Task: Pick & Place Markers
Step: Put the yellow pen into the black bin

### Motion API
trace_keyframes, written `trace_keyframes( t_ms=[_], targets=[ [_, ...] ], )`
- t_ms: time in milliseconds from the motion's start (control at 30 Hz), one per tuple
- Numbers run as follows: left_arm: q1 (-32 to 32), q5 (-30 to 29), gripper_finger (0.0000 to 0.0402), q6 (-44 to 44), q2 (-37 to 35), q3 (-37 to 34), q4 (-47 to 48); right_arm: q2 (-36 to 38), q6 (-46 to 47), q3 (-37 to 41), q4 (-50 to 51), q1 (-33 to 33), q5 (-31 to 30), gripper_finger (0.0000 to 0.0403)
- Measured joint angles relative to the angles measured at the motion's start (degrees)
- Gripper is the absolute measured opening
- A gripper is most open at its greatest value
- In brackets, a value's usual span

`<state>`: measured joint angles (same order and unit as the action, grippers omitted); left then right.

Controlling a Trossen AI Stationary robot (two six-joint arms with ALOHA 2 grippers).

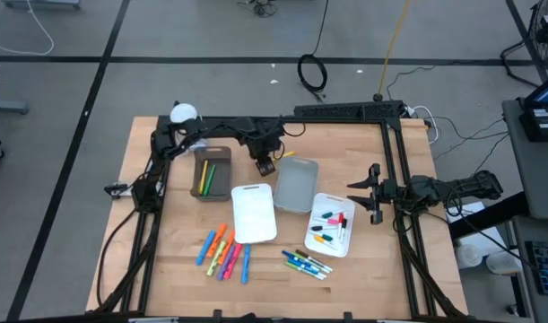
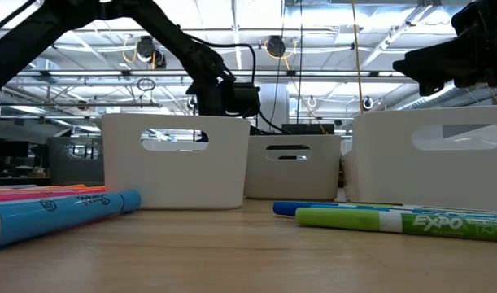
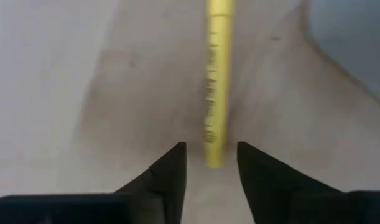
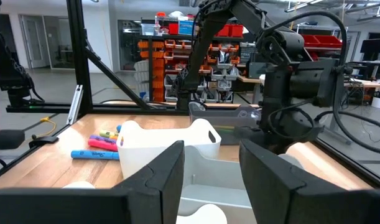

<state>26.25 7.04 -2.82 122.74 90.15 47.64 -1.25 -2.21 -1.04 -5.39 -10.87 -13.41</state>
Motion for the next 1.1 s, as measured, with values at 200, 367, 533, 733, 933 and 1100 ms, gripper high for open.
trace_keyframes(
  t_ms=[200, 367, 533, 733, 933, 1100],
  targets=[
    [0.5, 2.6, 0.0066, -2.0, 1.7, -0.9, -0.5, 0.0, 0.0, 0.0, 0.0, 0.0, 0.0, 0.0141],
    [0.8, 2.3, 0.0015, -1.3, 3.0, -0.9, -0.8, 0.0, 0.0, 0.0, 0.0, 0.0, 0.0, 0.0141],
    [1.1, 2.4, 0.0031, 0.4, 2.8, -0.6, -0.9, 0.0, 0.0, 0.0, 0.0, 0.0, 0.0, 0.0141],
    [0.9, -0.3, 0.0012, 2.4, -1.2, -1.1, -0.5, 0.0, 0.0, 0.0, 0.0, 0.0, 0.0, 0.0141],
    [1.0, -5.8, 0.0001, 4.4, -9.1, -0.9, -0.2, 0.0, 0.0, 0.0, 0.0, 0.0, 0.0, 0.0141],
    [0.7, -6.1, 0.0006, 6.4, -14.4, -0.9, 0.0, 0.0, 0.0, 0.0, 0.0, 0.0, 0.0, 0.0141]
  ],
)
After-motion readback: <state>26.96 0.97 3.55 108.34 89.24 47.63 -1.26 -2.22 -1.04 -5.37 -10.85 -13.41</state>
